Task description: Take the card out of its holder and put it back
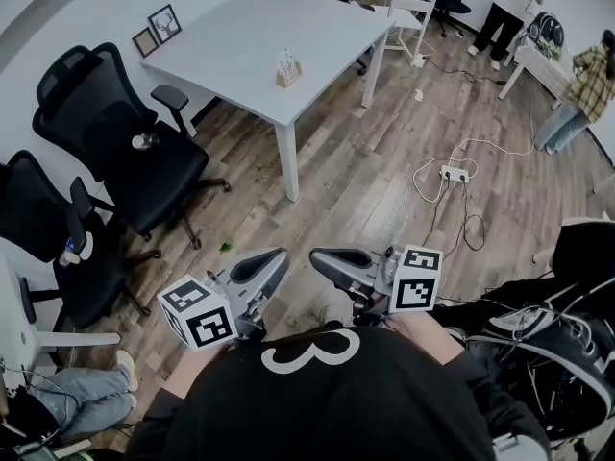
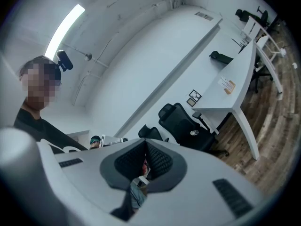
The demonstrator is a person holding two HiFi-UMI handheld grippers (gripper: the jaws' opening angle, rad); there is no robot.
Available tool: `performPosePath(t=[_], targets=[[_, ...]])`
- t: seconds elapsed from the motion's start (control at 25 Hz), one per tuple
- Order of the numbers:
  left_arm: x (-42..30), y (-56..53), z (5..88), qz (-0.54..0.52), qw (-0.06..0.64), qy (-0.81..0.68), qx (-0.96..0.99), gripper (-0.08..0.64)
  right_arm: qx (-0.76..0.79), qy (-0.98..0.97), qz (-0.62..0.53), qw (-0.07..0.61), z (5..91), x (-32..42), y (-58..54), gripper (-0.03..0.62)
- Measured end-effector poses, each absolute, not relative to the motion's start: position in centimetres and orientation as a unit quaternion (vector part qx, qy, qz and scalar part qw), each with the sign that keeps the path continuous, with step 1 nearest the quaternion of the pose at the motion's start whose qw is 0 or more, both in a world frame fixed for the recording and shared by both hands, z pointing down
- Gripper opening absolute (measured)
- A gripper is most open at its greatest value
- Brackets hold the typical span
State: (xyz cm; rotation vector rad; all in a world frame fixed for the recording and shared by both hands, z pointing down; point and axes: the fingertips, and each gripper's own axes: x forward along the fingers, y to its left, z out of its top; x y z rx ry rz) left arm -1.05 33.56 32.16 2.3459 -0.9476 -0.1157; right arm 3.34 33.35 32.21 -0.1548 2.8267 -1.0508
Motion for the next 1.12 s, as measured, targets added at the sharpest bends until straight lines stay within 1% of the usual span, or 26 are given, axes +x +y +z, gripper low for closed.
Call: performPosePath(t=[0.32,0.6,0.84,1.12], targets=[[1.7,26.9,31.9,-0.044,0.295,-0.377,0.877,0.014,-0.054,0.931,-0.354,0.069,32.3,7.1,26.7,0.011],[3.6,22.2,30.5,-0.045,0.271,-0.384,0.881,0.014,-0.061,0.936,-0.336,0.082,30.8,9.0,20.8,0.011],[2.6,17.6,31.6,-0.043,0.271,-0.387,0.88,0.014,-0.068,0.934,-0.341,0.079,32.0,9.4,16.7,0.011],[0.6,7.3,32.5,-0.041,0.284,-0.364,0.886,0.014,-0.109,0.927,-0.349,0.084,33.0,8.3,7.2,0.009]])
